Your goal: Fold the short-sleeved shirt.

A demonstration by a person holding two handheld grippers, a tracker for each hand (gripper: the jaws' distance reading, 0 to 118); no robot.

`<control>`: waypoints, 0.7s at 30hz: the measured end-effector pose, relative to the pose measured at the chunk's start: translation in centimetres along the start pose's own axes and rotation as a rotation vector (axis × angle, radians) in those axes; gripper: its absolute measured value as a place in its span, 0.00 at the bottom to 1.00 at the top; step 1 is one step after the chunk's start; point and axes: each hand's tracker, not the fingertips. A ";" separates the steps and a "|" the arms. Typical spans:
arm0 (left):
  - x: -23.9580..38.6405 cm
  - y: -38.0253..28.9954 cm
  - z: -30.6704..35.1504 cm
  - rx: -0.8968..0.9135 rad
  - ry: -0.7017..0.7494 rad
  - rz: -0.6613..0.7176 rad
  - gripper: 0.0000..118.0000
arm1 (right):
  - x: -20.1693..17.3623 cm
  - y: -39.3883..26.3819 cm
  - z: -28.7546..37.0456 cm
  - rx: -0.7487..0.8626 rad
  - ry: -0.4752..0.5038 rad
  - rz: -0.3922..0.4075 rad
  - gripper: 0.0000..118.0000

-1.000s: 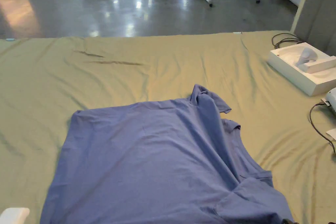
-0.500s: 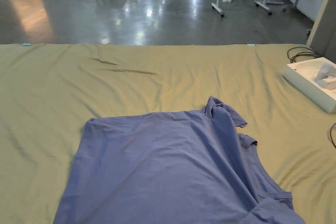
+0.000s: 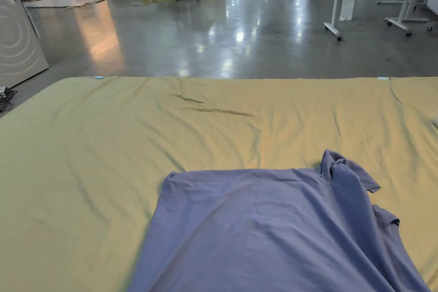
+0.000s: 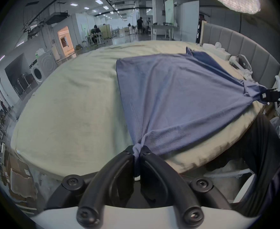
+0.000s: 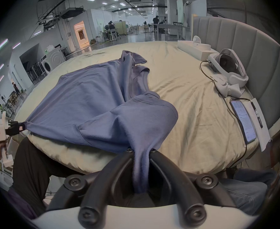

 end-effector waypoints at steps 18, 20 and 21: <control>-6.9 17.9 -17.3 -0.095 -0.040 0.126 0.05 | -0.7 22.2 -18.9 -0.068 0.080 0.061 0.06; -7.0 18.1 -20.1 -0.151 -0.054 0.146 0.27 | -1.4 22.5 -21.7 -0.096 0.054 0.070 0.21; -7.0 18.1 -20.9 -0.178 -0.061 0.160 0.46 | -1.6 22.2 -22.7 -0.113 0.040 0.091 0.40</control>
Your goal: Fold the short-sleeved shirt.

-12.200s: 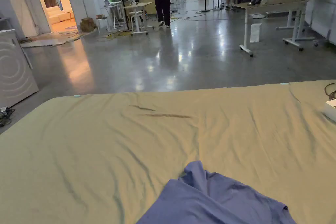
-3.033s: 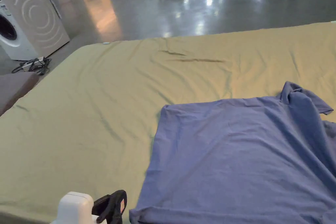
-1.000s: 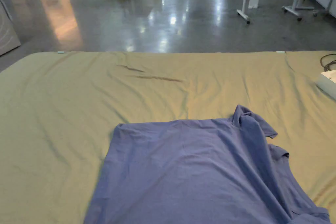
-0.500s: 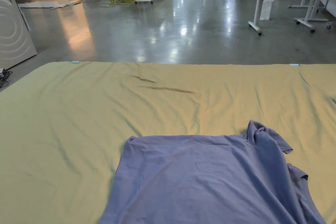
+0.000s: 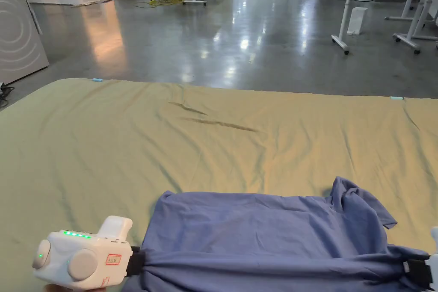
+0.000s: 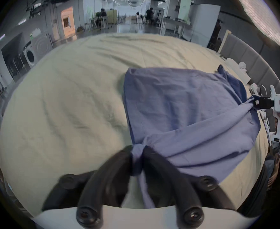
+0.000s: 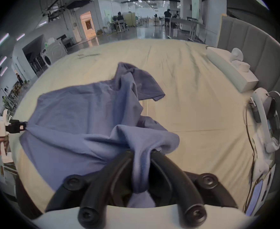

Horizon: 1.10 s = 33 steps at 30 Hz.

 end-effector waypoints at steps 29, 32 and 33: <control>13.5 -19.0 34.0 0.824 0.072 -0.102 0.01 | -11.9 -18.6 30.4 0.679 -0.017 0.126 0.00; 13.2 -18.9 34.3 0.850 0.018 -0.050 0.01 | -12.3 -18.1 30.3 0.689 0.016 0.113 0.00; 13.0 -18.8 34.3 0.832 0.010 -0.048 0.01 | -12.3 -18.0 30.3 0.692 0.024 0.104 0.00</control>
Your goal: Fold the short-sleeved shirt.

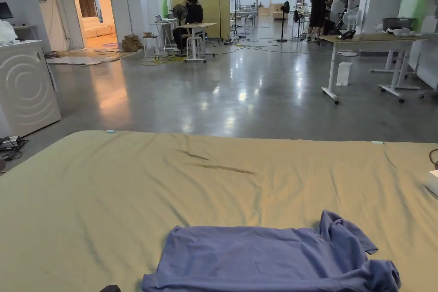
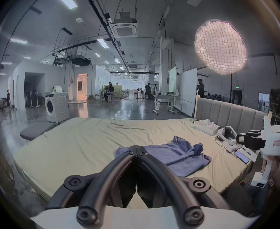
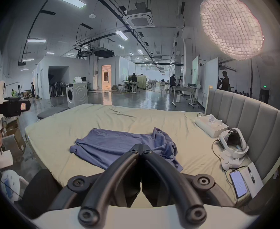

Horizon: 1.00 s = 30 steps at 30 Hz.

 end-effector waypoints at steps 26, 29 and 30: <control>-7.3 -9.2 -17.1 -0.417 -0.019 0.084 0.66 | 1.2 -3.7 -3.8 -0.181 0.057 -0.127 0.00; -8.9 -12.0 -21.9 -0.518 -0.012 0.106 0.66 | 1.4 -4.1 -4.0 -0.223 0.051 -0.119 0.00; -9.2 -12.9 -23.2 -0.547 -0.007 0.095 0.66 | 1.5 -4.3 -4.0 -0.232 0.047 -0.117 0.00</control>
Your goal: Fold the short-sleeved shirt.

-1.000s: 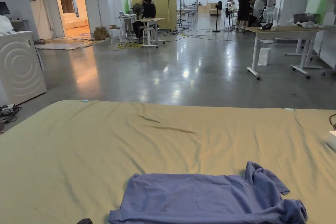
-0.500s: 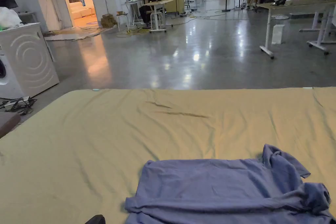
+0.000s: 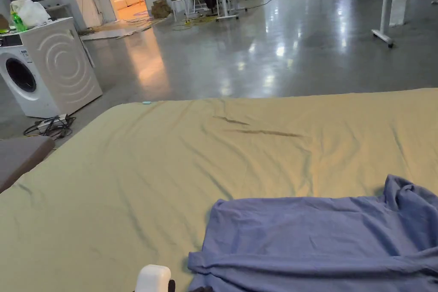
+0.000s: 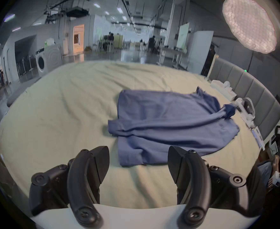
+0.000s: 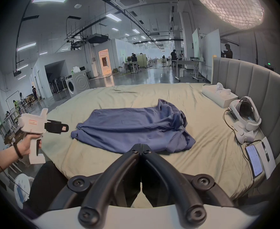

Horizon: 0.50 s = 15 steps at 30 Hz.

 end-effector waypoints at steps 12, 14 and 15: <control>-0.4 -0.6 -6.9 -0.128 0.077 -0.013 0.37 | 1.9 -2.3 -0.4 -0.095 -0.026 -0.088 0.00; 0.9 -0.9 -7.2 -0.119 0.133 -0.064 0.35 | 1.8 -2.5 -0.4 -0.099 -0.030 -0.091 0.00; 1.1 -0.7 -7.3 -0.133 0.134 -0.077 0.31 | 1.8 -2.6 -0.4 -0.102 -0.032 -0.090 0.00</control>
